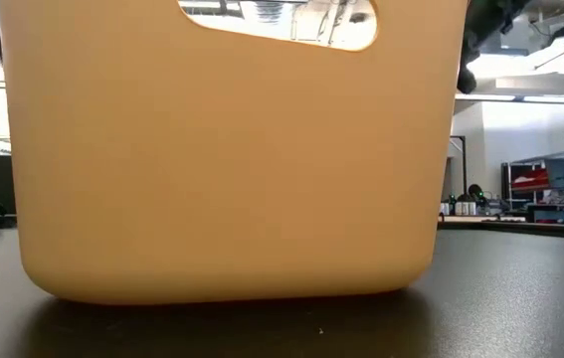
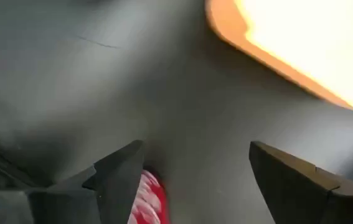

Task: Sort soda cans
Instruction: Put the top left red-white soda can into the yellow bin

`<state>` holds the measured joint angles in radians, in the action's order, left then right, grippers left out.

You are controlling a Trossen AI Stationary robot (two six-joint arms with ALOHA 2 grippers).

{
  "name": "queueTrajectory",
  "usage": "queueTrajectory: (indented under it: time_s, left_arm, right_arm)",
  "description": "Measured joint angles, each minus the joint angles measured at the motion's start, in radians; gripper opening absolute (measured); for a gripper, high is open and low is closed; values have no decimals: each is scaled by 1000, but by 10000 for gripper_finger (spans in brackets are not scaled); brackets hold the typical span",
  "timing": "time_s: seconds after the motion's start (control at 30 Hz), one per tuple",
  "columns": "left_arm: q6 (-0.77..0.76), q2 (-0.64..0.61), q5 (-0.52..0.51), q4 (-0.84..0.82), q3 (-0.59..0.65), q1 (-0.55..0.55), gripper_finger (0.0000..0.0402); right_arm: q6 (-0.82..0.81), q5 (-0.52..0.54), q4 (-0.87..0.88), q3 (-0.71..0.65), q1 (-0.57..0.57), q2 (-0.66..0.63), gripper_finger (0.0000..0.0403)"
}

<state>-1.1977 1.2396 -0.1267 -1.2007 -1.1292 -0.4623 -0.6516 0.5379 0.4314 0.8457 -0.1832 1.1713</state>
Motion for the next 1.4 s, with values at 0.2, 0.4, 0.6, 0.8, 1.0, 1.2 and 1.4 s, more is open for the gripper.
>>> queueTrajectory:
  time_s: [0.2,0.4,0.6,0.8,1.0,1.2,1.4]
  left_arm:
    - [16,4,-82,-186,-232,-2,272]
    - [46,-5,-156,-204,-263,-73,270]
    - [-198,-5,-17,-300,-205,-131,270]
    - [-414,-5,124,-298,-205,-229,270]
    - [-557,1,84,-338,-205,-319,299]
    - [-598,18,81,-338,-127,-366,359]
    - [-595,17,209,-252,36,-394,389]
  right_arm:
    - [27,11,-2,0,-13,39,45]
    - [162,9,0,-2,-32,116,44]
    - [216,23,-96,-2,18,94,46]
    - [348,24,-190,-2,22,23,52]
    - [442,24,-279,-1,22,-16,73]
    - [495,11,-312,-1,48,-5,120]
    - [495,-21,-304,-1,78,-5,185]
